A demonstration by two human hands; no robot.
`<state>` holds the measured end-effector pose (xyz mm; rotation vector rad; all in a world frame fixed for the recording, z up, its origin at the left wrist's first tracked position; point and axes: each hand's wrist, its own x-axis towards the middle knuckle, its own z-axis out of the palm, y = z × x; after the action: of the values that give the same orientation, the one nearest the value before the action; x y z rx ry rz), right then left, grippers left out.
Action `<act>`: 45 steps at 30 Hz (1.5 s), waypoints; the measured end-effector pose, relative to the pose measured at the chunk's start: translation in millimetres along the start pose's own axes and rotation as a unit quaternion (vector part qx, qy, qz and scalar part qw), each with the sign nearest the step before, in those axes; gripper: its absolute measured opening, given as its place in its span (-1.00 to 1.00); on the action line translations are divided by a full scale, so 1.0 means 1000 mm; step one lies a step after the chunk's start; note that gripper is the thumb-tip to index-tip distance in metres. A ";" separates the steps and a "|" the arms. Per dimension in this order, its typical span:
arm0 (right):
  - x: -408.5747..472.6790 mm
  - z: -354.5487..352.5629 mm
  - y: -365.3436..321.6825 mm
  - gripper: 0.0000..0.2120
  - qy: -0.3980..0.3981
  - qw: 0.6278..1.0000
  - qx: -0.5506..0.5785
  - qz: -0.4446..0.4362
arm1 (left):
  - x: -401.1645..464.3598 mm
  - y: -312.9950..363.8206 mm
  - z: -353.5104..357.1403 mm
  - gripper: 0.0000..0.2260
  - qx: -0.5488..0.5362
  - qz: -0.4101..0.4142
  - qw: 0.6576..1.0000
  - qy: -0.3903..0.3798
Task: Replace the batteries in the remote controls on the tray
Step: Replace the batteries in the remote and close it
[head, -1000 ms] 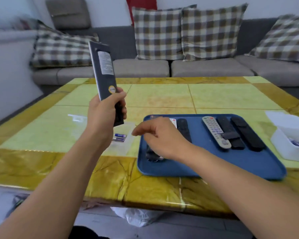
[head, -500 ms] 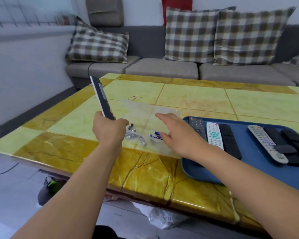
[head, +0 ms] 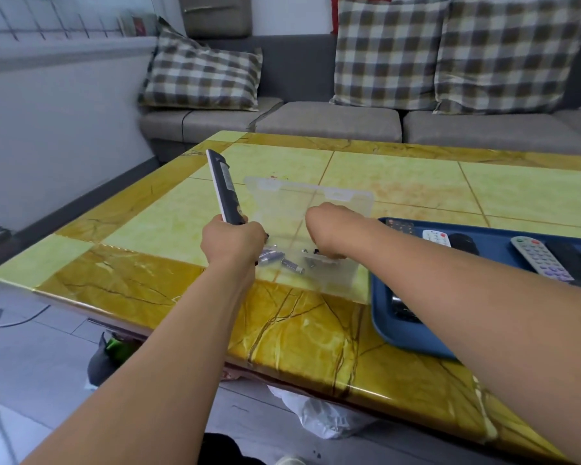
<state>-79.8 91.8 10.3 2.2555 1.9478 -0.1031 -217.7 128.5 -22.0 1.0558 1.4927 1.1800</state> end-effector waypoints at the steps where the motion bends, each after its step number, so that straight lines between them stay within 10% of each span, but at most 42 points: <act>1: 0.002 0.001 0.001 -0.69 0.000 1.000 -0.006 -0.002 | 0.001 0.000 0.000 -0.73 -0.008 -0.010 1.000 0.000; 20: 0.002 0.015 0.034 -0.81 0.025 0.980 0.161 -0.111 | 0.007 -0.004 0.007 -0.71 -0.022 -0.055 0.998 0.016; 38: 0.029 0.008 -0.002 -0.73 -0.035 0.995 -0.082 -0.051 | 0.024 -0.002 -0.005 -0.62 -0.110 -0.205 0.973 0.000; 42: 0.036 0.014 0.010 -0.66 -0.069 0.987 0.139 -0.043 | 0.027 -0.003 -0.005 -0.62 -0.111 -0.196 0.974 0.003; 45: 0.031 0.014 0.019 -0.81 -0.112 0.904 0.413 -0.016 | 0.024 -0.002 -0.004 -0.65 -0.104 -0.201 0.974 0.008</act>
<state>-56.1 117.4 -6.5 2.4678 2.0354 -1.3603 -226.7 150.9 -27.0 0.5696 1.4715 1.0282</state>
